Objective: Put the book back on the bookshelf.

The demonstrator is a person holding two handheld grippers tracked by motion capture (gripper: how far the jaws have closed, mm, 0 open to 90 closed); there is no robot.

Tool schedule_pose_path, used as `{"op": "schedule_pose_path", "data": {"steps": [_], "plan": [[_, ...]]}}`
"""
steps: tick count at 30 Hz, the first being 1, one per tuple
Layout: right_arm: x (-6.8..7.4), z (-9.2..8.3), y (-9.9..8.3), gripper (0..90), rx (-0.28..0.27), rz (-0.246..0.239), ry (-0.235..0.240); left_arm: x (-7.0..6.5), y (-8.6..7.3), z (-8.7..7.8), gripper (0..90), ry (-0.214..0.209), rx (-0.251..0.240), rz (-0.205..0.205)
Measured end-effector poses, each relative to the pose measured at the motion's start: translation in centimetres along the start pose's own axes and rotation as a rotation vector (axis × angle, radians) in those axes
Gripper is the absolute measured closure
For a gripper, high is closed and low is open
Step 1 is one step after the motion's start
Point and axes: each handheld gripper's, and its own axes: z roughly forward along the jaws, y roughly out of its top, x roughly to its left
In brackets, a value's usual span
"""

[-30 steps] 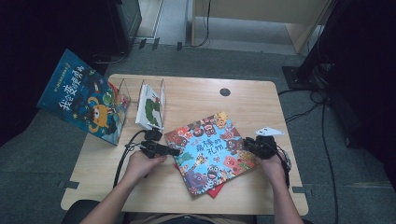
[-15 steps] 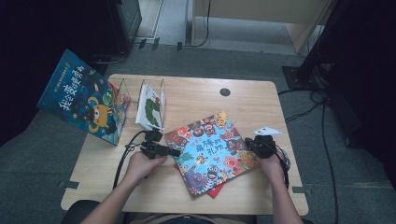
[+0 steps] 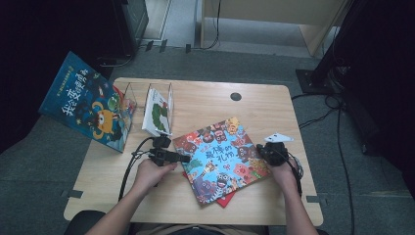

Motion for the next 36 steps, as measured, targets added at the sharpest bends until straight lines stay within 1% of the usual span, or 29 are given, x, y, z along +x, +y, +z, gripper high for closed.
{"op": "schedule_pose_path", "data": {"steps": [1,4,6,8,9,11,13,16,22,25,30,31,32,33,36], "plan": [[0.0,0.0,0.0,90.0,-0.002,0.001,0.006,-0.1,0.0,0.0,37.9,0.003,0.009,-0.013],[0.0,0.0,0.0,90.0,-0.002,0.002,0.013,-0.3,0.0,0.0,36.4,0.001,0.022,-0.019],[0.0,0.0,0.0,90.0,-0.002,0.001,0.014,-0.1,0.1,-0.1,37.9,-0.023,0.054,-0.048],[0.1,0.0,0.0,90.0,0.002,-0.001,0.022,-0.2,0.1,-0.1,38.8,-0.018,0.066,-0.047],[0.1,0.0,0.0,90.0,0.002,-0.006,0.02,-0.2,0.1,-0.1,38.7,-0.015,0.066,-0.049],[0.1,0.0,0.0,90.0,0.001,-0.004,0.022,-0.2,0.2,0.0,37.6,-0.025,0.068,-0.067],[0.1,0.0,0.0,90.0,0.001,-0.004,0.019,-0.3,0.3,0.0,36.4,-0.023,0.07,-0.072],[0.2,0.1,0.1,90.0,-0.001,-0.005,0.012,-0.2,0.3,0.1,35.7,-0.024,0.055,-0.074],[0.3,0.0,0.1,90.0,0.003,0.006,0.011,-0.2,0.3,0.0,37.8,-0.015,0.049,-0.069],[0.5,0.0,0.1,90.0,0.005,0.01,0.009,0.0,0.4,0.0,38.6,-0.032,0.047,-0.092],[0.7,0.0,0.1,90.0,0.007,0.005,-0.002,0.0,0.4,0.1,42.0,-0.035,0.044,-0.088],[0.7,0.0,0.1,90.0,0.008,0.005,0.004,0.0,0.4,0.1,42.4,-0.046,0.04,-0.084],[0.8,0.0,0.2,90.0,0.009,0.002,0.013,-0.1,0.3,-0.1,43.2,-0.069,0.024,-0.083],[0.9,0.1,0.2,90.0,0.007,-0.002,0.019,-0.2,0.4,-0.3,43.2,-0.098,-0.004,-0.091],[1.4,0.1,0.3,90.0,0.01,-0.018,0.028,-0.1,0.6,-1.4,45.9,-0.128,-0.083,-0.092]]}}
